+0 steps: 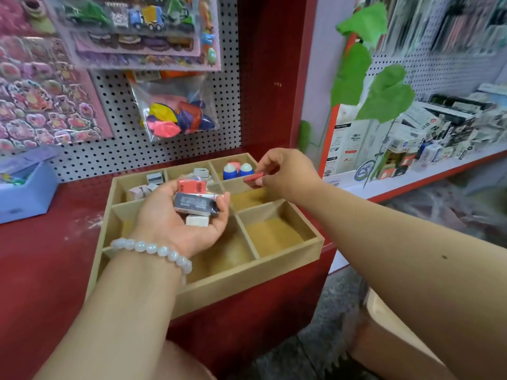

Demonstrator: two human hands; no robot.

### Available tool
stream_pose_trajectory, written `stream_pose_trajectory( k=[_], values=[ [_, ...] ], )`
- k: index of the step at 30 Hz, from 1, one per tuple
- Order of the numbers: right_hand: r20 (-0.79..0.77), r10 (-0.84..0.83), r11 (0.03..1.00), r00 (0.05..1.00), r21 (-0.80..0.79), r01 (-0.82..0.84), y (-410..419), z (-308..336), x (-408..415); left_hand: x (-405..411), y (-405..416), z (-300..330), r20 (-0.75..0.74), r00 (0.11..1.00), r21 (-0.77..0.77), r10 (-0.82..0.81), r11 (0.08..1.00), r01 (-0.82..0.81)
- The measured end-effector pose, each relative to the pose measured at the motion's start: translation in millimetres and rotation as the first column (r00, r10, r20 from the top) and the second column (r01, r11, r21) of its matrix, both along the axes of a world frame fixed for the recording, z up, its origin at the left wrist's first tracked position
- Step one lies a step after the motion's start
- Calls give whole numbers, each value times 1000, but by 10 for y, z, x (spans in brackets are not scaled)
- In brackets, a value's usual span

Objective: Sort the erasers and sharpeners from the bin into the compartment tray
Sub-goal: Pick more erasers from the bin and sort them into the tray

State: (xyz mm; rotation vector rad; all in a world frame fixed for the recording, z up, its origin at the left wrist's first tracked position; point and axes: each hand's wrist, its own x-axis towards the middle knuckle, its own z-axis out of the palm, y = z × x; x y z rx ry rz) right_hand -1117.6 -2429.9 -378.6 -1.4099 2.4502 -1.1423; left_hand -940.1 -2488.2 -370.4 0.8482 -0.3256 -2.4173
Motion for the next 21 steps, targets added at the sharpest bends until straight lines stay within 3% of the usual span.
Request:
stream_pose_trajectory(
  k=[4, 8, 10, 17, 19, 21],
  values=[
    [-14, 67, 982, 998, 180, -64, -278, -44, -28, 57, -77, -35, -28, 1000, 10, 14, 1000, -13],
    [-39, 177, 875, 984, 464, -139, -403, -149, -23, 83, -121, -56, -38, 999, 25, 14, 1000, -13],
    [-31, 206, 844, 978, 512, -161, -420, -154, -32, 82, -143, -66, -33, 999, 24, 13, 1000, -13],
    [55, 270, 830, 961, 493, -261, -422, -131, -24, 48, -119, -69, -18, 1000, -13, -11, 1000, 11],
    [134, 219, 905, 967, 342, -252, -410, -103, 14, 45, -90, -62, -6, 999, -39, -34, 999, 34],
    [321, 220, 962, 921, 85, -260, -364, -20, 71, 30, -72, -68, 5, 998, -58, -67, 996, 67]
  ],
)
